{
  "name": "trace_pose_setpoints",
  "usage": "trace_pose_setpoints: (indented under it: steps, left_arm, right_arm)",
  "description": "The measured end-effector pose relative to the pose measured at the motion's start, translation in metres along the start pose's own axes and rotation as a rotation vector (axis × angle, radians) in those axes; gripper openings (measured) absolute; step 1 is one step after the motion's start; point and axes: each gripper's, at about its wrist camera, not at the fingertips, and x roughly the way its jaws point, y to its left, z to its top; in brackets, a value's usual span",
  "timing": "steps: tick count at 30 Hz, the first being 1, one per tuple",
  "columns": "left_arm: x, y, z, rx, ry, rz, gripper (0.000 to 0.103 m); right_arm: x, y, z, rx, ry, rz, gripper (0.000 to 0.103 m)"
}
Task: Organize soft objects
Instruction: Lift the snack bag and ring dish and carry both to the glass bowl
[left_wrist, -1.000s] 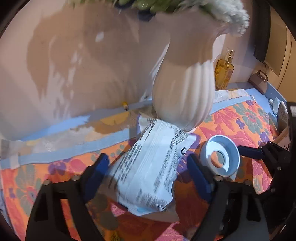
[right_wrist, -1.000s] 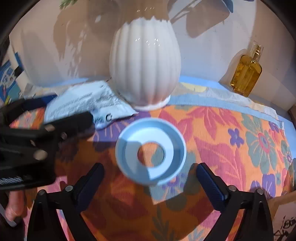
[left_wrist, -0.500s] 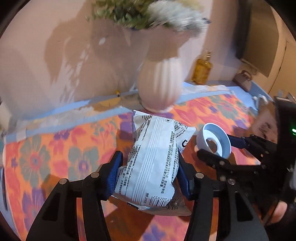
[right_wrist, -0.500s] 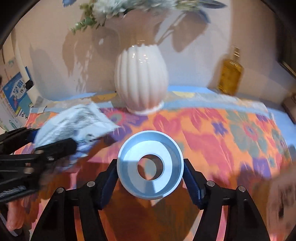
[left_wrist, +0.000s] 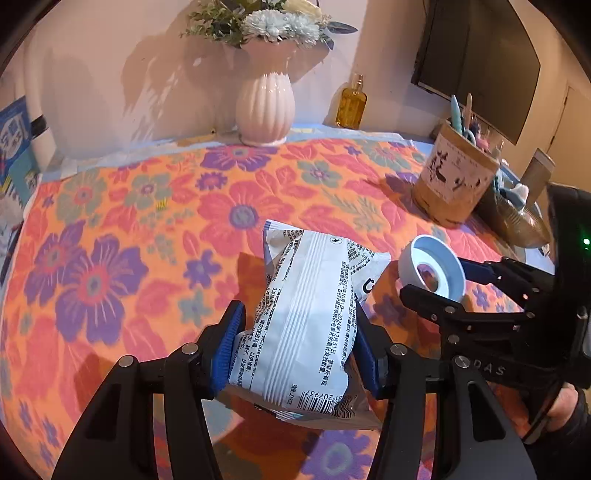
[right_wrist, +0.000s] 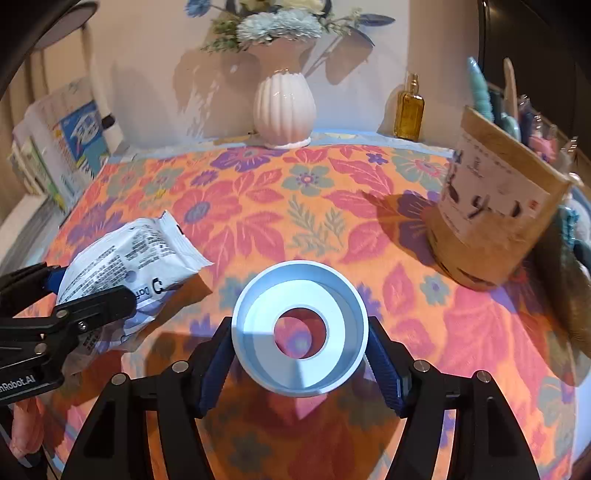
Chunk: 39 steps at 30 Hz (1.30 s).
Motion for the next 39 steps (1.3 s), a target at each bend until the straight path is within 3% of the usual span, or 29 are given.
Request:
trace_pose_setpoints:
  steps: [4, 6, 7, 11, 16, 19, 21, 24, 29, 36, 39]
  left_arm:
    - [0.008, -0.008, -0.012, 0.007, -0.024, 0.052, 0.054]
    - [0.009, -0.007, -0.017, -0.005, -0.062, 0.059, 0.057]
    - [0.01, -0.008, -0.016, -0.002, -0.059, 0.064, 0.058]
    - [0.016, -0.005, -0.015, -0.009, -0.034, 0.052, 0.065]
    - [0.018, -0.002, -0.017, -0.025, -0.018, 0.042, 0.066]
    - [0.018, -0.005, -0.018, -0.013, -0.017, 0.054, 0.065]
    - [0.016, -0.007, -0.019, -0.004, -0.027, 0.063, 0.059]
    - [0.011, -0.009, -0.02, 0.012, -0.047, 0.07, 0.05]
    - [-0.014, -0.022, -0.011, 0.027, -0.124, 0.102, 0.05]
    - [-0.06, -0.079, 0.031, 0.088, -0.283, 0.115, 0.05]
    - [-0.073, -0.112, 0.051, 0.116, -0.332, 0.069, 0.05]
  right_arm:
    - [0.007, -0.003, -0.015, -0.004, 0.052, -0.019, 0.071]
    - [0.008, -0.005, -0.015, 0.001, 0.058, 0.013, 0.09]
    - [0.007, -0.007, -0.014, 0.005, 0.058, 0.026, 0.093]
    - [0.012, -0.007, -0.014, 0.011, 0.08, 0.009, 0.096]
    - [0.013, -0.002, -0.013, -0.004, 0.079, -0.04, 0.095]
    - [0.01, -0.005, -0.014, 0.014, 0.063, -0.053, 0.082]
    - [0.008, -0.006, -0.014, 0.02, 0.053, -0.046, 0.067]
    - [0.003, -0.003, -0.015, 0.002, 0.032, -0.054, 0.067]
    - [-0.025, -0.018, -0.009, 0.054, -0.028, 0.007, 0.066]
    - [-0.105, -0.056, 0.019, 0.11, -0.207, 0.005, 0.067]
    - [-0.139, -0.082, 0.027, 0.147, -0.289, -0.022, 0.067]
